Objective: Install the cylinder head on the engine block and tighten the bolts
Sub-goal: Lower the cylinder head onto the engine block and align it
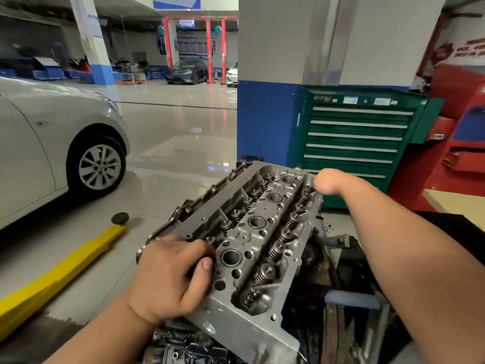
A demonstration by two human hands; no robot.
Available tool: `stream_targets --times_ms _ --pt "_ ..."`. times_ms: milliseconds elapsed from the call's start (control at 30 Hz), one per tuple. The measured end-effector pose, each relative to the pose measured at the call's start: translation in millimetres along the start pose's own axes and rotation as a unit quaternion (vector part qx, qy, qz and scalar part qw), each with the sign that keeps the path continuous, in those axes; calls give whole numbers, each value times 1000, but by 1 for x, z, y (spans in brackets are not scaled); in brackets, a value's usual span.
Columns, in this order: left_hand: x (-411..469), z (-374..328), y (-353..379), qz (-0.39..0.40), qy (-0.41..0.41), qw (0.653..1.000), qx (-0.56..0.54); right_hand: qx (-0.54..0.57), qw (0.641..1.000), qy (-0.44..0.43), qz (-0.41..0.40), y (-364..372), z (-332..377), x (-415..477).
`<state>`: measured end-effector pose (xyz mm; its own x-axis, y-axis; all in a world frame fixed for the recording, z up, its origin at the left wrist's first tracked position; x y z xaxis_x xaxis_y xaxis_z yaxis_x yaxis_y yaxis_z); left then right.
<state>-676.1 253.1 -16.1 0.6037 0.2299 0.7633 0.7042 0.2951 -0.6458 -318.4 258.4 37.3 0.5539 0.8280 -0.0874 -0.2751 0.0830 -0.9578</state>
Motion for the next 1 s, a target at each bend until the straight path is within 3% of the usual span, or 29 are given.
stream_targets --times_ms 100,300,467,500,567,667,767,900,1000 --pt "0 2 -7 -9 26 1000 -12 22 998 51 -15 -1 -6 -19" --pt "-5 10 -12 -53 65 996 -30 15 997 63 -30 1 -19 -46" --pt "-11 12 -14 -45 71 996 -19 -5 997 77 -28 3 -23 -59" --pt "-15 10 -15 -42 44 998 0 -14 997 77 -27 3 -22 -60" --pt "-33 -1 -17 -53 -90 994 25 -18 995 90 -25 4 -19 -64" --pt "-51 -34 -10 -40 -312 948 -44 -11 995 94 -30 3 -17 -67" --pt "-50 -59 1 -34 -376 918 -122 -5 994 101 -37 1 -15 -68" --pt "-68 -58 1 -144 -531 812 -195 18 993 102 -51 5 -19 -65" --pt "-92 -48 -1 -171 -611 756 -161 19 994 91 -54 7 -23 -60"
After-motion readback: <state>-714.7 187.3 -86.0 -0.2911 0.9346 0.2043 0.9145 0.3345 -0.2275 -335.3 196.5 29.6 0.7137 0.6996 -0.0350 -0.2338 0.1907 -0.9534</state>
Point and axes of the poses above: each hand's wrist, its own x-axis towards the middle knuckle, its own y-axis out of the palm, z = x × y, the point moved 1 cm from there along x, towards the middle knuckle, and after that the axes turned 10 degrees about x, right-handed, at the moved point
